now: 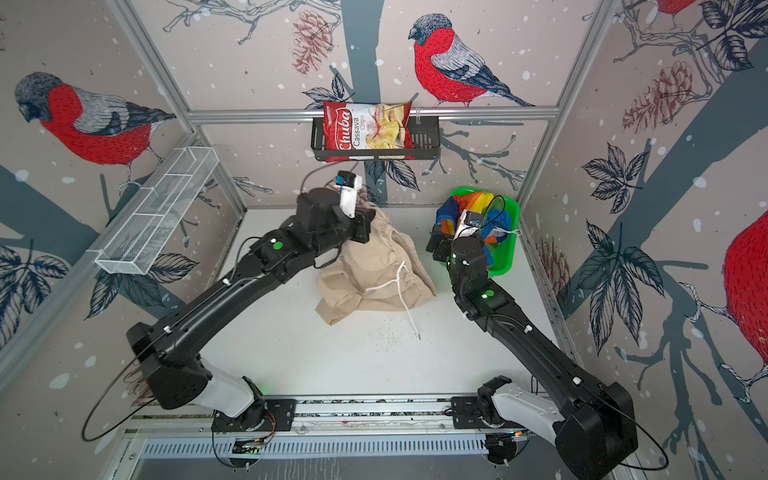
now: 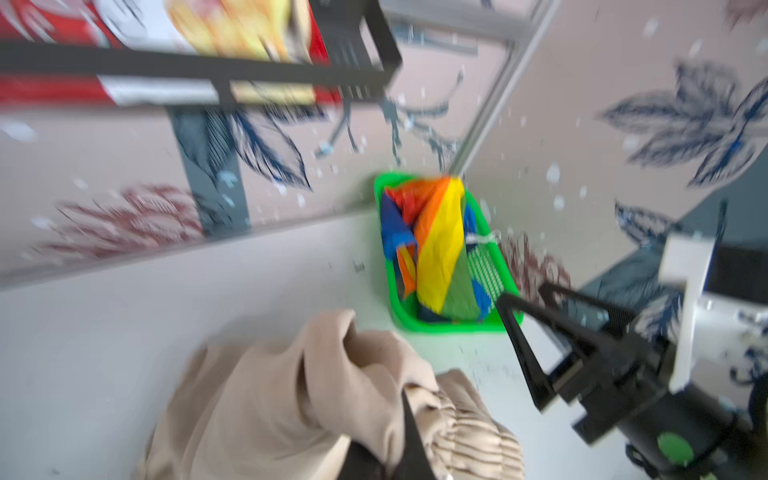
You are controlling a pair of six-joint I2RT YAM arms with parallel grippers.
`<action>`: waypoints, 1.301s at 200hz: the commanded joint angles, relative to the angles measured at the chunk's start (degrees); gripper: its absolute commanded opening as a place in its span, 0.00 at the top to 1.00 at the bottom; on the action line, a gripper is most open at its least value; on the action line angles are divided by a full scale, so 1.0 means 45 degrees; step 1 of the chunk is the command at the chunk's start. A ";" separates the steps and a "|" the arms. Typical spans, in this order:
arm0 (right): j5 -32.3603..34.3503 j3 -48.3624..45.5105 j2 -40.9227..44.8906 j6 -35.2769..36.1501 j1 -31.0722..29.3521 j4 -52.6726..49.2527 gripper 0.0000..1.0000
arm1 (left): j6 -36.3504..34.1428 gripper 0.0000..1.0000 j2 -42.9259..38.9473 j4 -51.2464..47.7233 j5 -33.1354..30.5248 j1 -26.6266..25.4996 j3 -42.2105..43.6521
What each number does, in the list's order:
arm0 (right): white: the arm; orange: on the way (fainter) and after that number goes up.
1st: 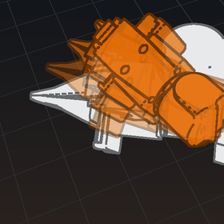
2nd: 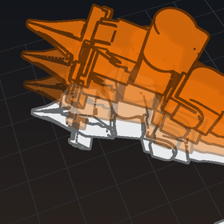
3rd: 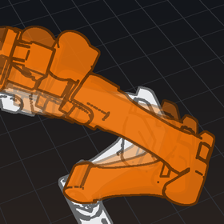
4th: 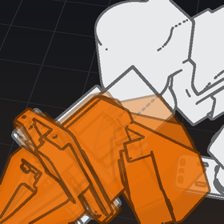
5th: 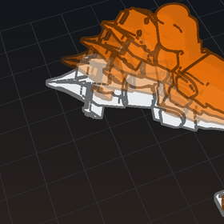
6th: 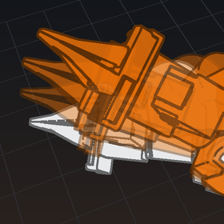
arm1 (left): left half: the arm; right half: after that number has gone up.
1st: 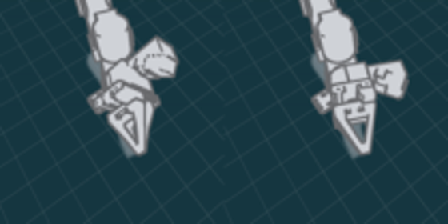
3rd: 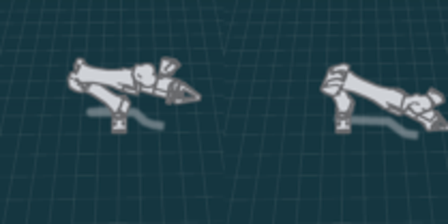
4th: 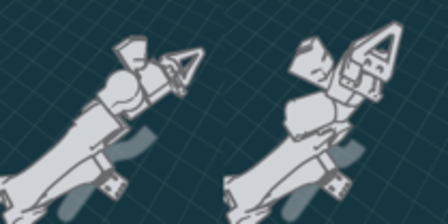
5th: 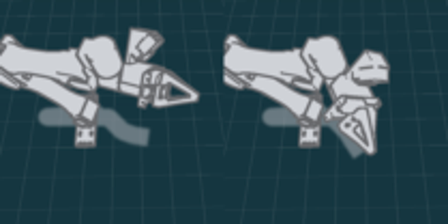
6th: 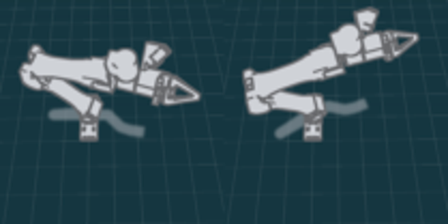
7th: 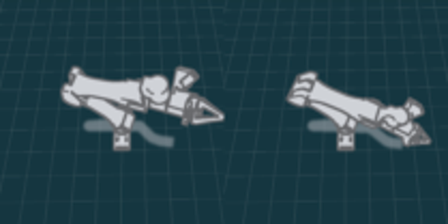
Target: Fold and stack the shorts
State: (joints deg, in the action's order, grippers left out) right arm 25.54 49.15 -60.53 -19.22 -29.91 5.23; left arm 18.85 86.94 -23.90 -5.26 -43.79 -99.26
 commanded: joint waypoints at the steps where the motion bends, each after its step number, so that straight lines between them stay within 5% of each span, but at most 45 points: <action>1: 0.0305 -0.0193 0.0607 0.0148 -0.0017 -0.0820 0.06 | -0.1008 1.00 0.0154 -0.0224 0.1524 0.0123 -0.1692; 72: 0.0987 -0.2068 0.3581 -0.0007 0.0035 -0.0945 0.02 | -0.0826 1.00 0.4775 -0.3167 0.6077 0.0179 -1.1563; 120: -0.2006 -0.2212 0.4414 0.0416 0.0042 0.0451 0.00 | -0.0459 1.00 0.2825 -0.1178 0.6284 0.0589 -0.9182; 166: -0.4267 -0.1754 0.2178 0.0399 0.0312 0.3432 0.00 | -0.0800 1.00 0.1706 -0.1751 0.5732 0.0711 -0.8689; 175: -0.5099 -0.1456 0.1672 0.0339 0.0530 0.3909 0.12 | -0.0845 1.00 0.1454 -0.1742 0.5529 0.0742 -0.8377; 180: -0.5522 -0.1227 0.1414 0.0215 0.0644 0.4067 0.30 | -0.0894 1.00 0.1276 -0.1679 0.5413 0.0756 -0.8138; 189: -0.5880 -0.0650 0.1060 -0.0090 0.0781 0.3928 0.77 | -0.0940 1.00 0.1009 -0.1605 0.5048 0.0828 -0.7715; 199: -0.5800 0.0073 0.0898 -0.0181 0.0899 0.3297 0.99 | -0.0910 1.00 0.0735 -0.1593 0.4501 0.0944 -0.7261; 238: -0.3394 0.1896 0.1462 0.0212 0.1714 0.1635 1.00 | -0.0200 1.00 -0.0518 -0.1158 0.1665 0.1614 -0.4606; 260: -0.2517 0.3289 0.1853 0.0283 0.2510 0.0200 1.00 | 0.0576 1.00 -0.1253 0.0032 0.1751 0.1625 -0.2668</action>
State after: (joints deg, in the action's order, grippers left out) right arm 7.33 59.07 -54.00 -19.00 -21.19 11.27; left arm 17.87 83.81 -31.48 6.76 -36.73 -117.38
